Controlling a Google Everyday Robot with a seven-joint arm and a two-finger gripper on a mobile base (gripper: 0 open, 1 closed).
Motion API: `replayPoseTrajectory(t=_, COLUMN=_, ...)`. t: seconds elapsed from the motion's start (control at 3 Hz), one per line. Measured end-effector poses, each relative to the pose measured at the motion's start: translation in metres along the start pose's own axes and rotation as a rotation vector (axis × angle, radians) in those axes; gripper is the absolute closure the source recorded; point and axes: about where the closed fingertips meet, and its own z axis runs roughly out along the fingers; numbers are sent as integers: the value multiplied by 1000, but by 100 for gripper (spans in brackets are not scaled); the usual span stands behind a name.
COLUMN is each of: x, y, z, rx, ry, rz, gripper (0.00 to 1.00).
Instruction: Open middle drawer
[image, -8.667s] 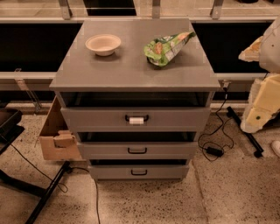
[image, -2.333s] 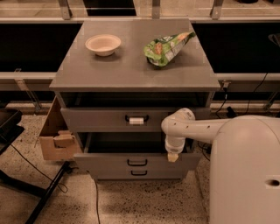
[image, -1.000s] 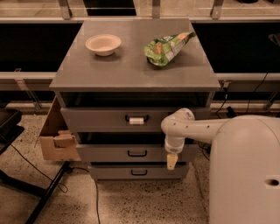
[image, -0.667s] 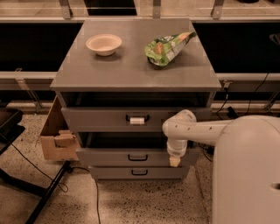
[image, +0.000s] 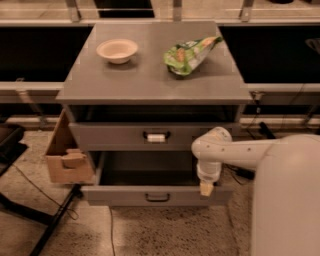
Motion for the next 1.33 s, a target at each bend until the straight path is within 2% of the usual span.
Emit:
replayPoseTrajectory(t=0.67, x=5, y=9, z=0, rx=1, ry=2, rz=7, gripper=100)
replayPoseTrajectory(t=1.33, x=12, y=31, z=0, rx=0, ry=2, rz=20, gripper=100)
